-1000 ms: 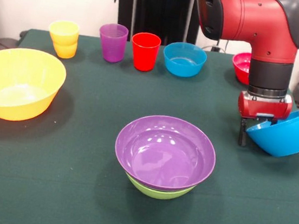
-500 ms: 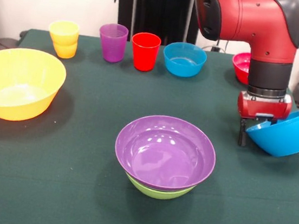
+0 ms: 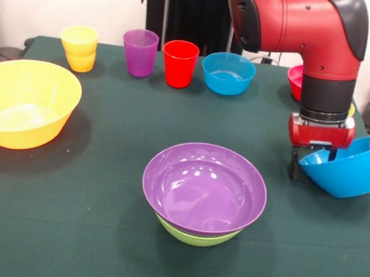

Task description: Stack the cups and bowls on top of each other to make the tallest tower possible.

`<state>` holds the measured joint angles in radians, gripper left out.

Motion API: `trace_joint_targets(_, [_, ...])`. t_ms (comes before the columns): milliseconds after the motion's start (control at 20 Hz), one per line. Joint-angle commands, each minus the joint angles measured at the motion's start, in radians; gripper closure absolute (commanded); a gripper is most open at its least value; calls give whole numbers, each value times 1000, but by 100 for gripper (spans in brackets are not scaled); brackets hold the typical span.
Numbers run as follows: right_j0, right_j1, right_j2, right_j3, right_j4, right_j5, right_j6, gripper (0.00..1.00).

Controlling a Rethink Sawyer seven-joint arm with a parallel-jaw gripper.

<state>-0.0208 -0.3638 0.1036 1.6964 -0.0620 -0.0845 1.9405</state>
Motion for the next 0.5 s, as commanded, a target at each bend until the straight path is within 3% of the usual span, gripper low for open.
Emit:
trace_joint_targets(50, [-50,4,76,7,-39,206,21,0])
trace_joint_targets(500, [-66,-20,71,-24,-41,267,10,0])
